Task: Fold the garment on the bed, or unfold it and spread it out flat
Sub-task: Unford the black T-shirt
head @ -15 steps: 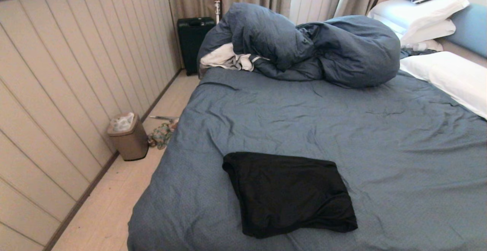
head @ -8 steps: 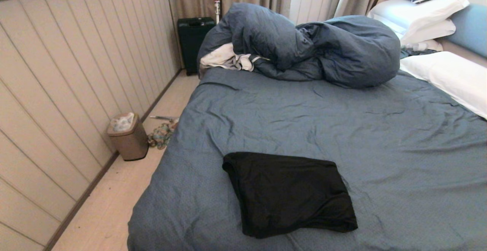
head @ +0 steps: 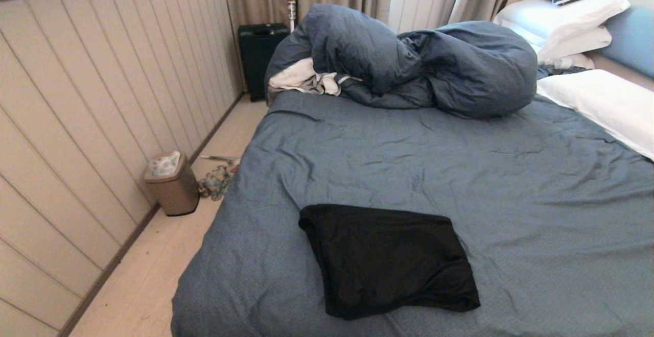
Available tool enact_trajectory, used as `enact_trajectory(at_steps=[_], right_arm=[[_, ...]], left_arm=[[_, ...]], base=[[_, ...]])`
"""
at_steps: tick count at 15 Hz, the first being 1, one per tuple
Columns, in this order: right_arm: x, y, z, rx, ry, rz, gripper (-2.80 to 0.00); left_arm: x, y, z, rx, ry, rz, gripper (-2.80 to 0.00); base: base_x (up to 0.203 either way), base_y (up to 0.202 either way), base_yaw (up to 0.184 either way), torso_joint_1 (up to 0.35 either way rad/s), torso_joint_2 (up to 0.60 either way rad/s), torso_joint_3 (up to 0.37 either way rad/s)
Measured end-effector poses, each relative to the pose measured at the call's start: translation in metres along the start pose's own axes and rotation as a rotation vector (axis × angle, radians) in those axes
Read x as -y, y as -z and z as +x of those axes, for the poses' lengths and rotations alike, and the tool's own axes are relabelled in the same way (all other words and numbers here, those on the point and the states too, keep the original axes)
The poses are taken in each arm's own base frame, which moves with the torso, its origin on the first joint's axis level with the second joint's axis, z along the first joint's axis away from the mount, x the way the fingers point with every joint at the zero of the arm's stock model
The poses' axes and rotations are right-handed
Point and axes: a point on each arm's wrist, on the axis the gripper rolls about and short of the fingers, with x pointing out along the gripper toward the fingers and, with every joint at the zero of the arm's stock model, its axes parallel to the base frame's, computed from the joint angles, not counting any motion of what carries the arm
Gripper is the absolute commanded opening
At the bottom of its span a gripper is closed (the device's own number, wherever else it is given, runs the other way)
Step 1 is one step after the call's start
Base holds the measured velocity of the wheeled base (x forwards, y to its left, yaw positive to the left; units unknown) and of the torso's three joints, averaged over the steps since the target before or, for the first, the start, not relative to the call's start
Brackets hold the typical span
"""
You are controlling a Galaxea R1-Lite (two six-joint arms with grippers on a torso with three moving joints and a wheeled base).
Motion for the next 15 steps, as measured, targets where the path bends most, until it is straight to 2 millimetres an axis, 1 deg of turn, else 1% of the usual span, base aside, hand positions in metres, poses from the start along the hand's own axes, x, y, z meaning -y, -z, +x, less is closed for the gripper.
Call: enact_trajectory(at_steps=[1, 2, 3, 4, 5, 6, 7, 8, 9, 10, 11, 13, 14, 15], right_arm=[[-0.002, -0.020, 0.026, -0.061, -0.016, 0.008, -2.80], [-0.005, -0.035, 0.057, -0.141, -0.036, 0.014, -2.80], [-0.010, -0.044, 0.086, -0.216, -0.058, 0.017, -2.80], [-0.019, -0.049, 0.122, -0.312, -0.081, 0.019, -2.80], [-0.031, -0.049, 0.158, -0.403, -0.097, 0.014, -2.80], [-0.046, -0.044, 0.190, -0.483, -0.110, 0.001, -2.80], [-0.066, -0.034, 0.222, -0.562, -0.118, -0.023, -2.80], [-0.089, -0.021, 0.249, -0.626, -0.124, -0.055, -2.80], [-0.114, -0.007, 0.269, -0.673, -0.135, -0.095, -2.80], [-0.146, 0.010, 0.286, -0.712, -0.155, -0.147, -2.80], [-0.173, 0.026, 0.295, -0.738, -0.176, -0.189, -2.80], [-0.215, 0.058, 0.305, -0.785, -0.207, -0.262, -2.80], [-0.230, 0.074, 0.308, -0.803, -0.207, -0.297, 0.00], [-0.242, 0.087, 0.309, -0.810, -0.191, -0.333, 0.00]], left_arm=[[0.000, 0.000, 0.000, 0.000, 0.000, 0.000, -2.80], [0.000, 0.000, 0.000, 0.000, 0.000, 0.001, -2.80], [0.000, 0.000, 0.000, 0.000, 0.000, 0.001, -2.80], [0.000, 0.000, 0.000, 0.000, 0.000, 0.001, -2.80], [0.000, 0.000, 0.000, 0.001, 0.000, 0.000, -2.80], [0.000, 0.000, 0.000, 0.001, 0.000, 0.000, -2.80], [0.000, 0.000, 0.000, 0.001, 0.000, 0.001, -2.80], [0.000, 0.000, 0.000, 0.001, 0.000, 0.001, -2.80], [0.000, 0.000, 0.000, 0.000, 0.000, 0.001, -2.80], [0.000, 0.000, 0.000, 0.001, 0.000, 0.001, -2.80], [0.000, 0.000, 0.000, 0.001, 0.000, 0.001, -2.80], [0.000, 0.000, 0.000, 0.001, 0.000, 0.000, -2.80], [0.000, 0.000, 0.000, 0.001, 0.000, 0.001, -2.80], [0.000, 0.000, 0.000, 0.001, 0.000, 0.000, -2.80]], base=[[0.000, 0.000, 0.000, 0.000, 0.00, 0.000], [0.000, 0.000, 0.000, 0.000, 0.00, 0.000], [0.000, 0.000, 0.000, 0.000, 0.00, 0.000], [0.000, 0.000, 0.000, 0.000, 0.00, 0.000], [0.000, 0.000, 0.000, 0.000, 0.00, 0.000], [0.000, 0.000, 0.000, 0.000, 0.00, 0.000], [0.000, 0.000, 0.000, 0.000, 0.00, 0.000], [0.000, 0.000, 0.000, 0.000, 0.00, 0.000], [0.000, 0.000, 0.000, 0.000, 0.00, 0.000], [0.000, 0.000, 0.000, 0.000, 0.00, 0.000], [0.000, 0.000, 0.000, 0.000, 0.00, 0.000], [0.000, 0.000, 0.000, 0.000, 0.00, 0.000], [0.000, 0.000, 0.000, 0.000, 0.00, 0.000], [0.000, 0.000, 0.000, 0.000, 0.00, 0.000]])
